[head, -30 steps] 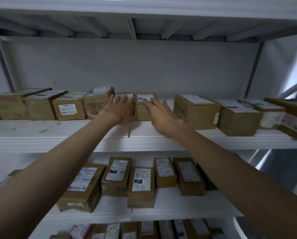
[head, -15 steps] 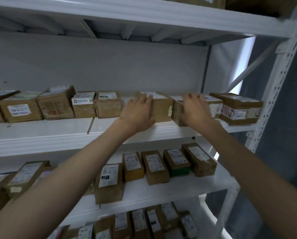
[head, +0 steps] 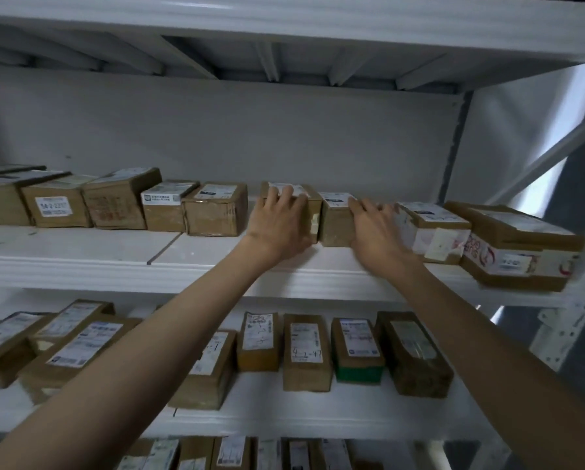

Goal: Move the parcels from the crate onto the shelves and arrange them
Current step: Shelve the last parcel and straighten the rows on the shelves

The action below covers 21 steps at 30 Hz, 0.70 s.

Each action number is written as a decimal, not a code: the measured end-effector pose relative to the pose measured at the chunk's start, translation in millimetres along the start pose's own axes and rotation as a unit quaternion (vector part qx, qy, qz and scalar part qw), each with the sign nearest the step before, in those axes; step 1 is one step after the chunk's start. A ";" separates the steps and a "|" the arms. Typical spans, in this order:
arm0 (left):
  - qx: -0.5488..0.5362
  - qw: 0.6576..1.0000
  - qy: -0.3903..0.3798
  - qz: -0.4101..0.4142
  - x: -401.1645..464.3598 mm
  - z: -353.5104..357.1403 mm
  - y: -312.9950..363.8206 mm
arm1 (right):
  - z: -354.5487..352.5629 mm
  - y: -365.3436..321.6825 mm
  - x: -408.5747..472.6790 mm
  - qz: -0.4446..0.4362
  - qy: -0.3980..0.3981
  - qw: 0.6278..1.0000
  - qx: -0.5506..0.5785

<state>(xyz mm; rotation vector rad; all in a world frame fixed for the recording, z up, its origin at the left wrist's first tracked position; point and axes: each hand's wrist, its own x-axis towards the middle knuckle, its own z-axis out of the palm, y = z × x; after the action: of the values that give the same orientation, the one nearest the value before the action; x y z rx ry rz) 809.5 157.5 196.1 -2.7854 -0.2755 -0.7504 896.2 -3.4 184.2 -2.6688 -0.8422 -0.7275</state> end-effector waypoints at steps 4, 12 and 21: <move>-0.017 0.999 -0.012 -0.044 8.5 2.8 -13.2 | 15.5 2.9 22.0 -0.011 -0.029 0.997 0.063; 0.017 0.996 -0.046 -0.080 14.7 1.8 -19.9 | 27.0 -16.7 38.8 -0.070 -0.050 0.987 0.133; -0.016 0.995 -0.080 -0.062 13.6 -12.6 -20.3 | -15.9 -8.2 8.7 -0.075 -0.053 0.985 0.146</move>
<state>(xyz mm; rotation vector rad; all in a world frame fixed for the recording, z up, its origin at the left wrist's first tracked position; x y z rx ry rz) 810.3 174.9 217.3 -2.8848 -0.4734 -0.5626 891.4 1.3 202.9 -2.4177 -1.0958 -0.4532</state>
